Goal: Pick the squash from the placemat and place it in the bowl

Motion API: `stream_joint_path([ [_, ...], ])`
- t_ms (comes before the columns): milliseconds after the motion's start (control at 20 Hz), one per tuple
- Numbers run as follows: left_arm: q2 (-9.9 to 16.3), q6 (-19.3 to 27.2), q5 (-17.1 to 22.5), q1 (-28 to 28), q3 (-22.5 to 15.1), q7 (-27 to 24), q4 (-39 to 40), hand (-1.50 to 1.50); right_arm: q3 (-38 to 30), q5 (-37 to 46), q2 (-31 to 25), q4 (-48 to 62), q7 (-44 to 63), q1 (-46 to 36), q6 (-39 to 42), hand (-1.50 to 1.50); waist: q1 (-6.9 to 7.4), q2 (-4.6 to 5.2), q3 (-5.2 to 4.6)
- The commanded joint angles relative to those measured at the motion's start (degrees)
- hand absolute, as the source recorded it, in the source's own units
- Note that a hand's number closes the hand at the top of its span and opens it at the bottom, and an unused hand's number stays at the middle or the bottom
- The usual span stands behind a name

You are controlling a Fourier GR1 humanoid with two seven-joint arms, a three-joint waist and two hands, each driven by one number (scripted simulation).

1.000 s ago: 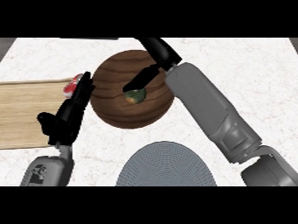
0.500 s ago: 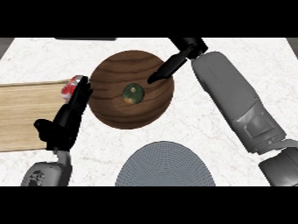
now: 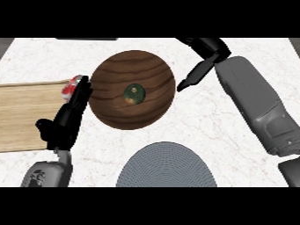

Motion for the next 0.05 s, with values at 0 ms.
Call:
stream_joint_path([
  [0,2.24,-2.67,2.32,0.64,1.38,3.35,-3.95,0.0,0.29,2.4,-1.48,1.76,-3.11,1.14,0.96,-1.5,0.37,0.0,0.01],
])
